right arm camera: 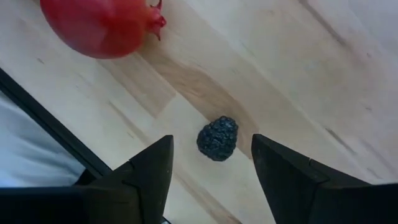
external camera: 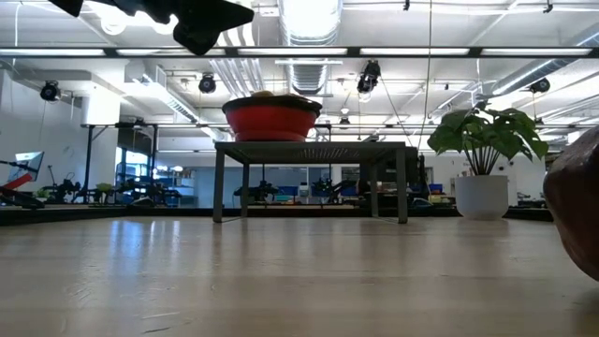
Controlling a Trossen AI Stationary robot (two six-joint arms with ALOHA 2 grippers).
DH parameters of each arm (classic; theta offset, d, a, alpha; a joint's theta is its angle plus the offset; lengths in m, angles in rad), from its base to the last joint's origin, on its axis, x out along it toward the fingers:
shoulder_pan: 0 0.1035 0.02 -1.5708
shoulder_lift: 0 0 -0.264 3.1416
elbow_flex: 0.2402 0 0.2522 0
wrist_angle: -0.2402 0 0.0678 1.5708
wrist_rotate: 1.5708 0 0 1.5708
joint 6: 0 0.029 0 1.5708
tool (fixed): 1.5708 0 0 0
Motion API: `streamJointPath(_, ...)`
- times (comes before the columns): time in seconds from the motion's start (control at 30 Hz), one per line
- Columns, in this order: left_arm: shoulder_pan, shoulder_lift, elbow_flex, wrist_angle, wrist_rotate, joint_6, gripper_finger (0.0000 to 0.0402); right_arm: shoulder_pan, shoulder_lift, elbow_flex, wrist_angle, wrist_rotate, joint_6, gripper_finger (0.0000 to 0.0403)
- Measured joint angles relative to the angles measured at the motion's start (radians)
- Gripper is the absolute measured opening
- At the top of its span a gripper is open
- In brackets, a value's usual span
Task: Pick & Place Fruit
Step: Put the blackberry into the red strainer bowl on the shelf
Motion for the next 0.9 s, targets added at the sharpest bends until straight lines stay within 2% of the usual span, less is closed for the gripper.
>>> streamJointPath(0.27,0.000,0.000,0.000,-0.006,0.000,0.000,0.0211,0.002,0.065,-0.020,0.089,-0.017,-0.015,0.0219)
streamJointPath(0.53,0.000,0.000,0.000,-0.007,0.000,-0.013,0.0211,0.002,0.103,-0.015,0.095,-0.020,-0.024,0.0222)
streamJointPath(0.7,0.000,0.000,0.000,-0.007,0.000,-0.013,0.0211,0.002,0.096,-0.017,0.084,-0.020,-0.028,0.0190)
streamJointPath(0.9,0.000,0.000,0.000,-0.009,0.000,-0.013,0.0211,0.002,0.096,-0.017,0.061,-0.022,-0.034,0.0127)
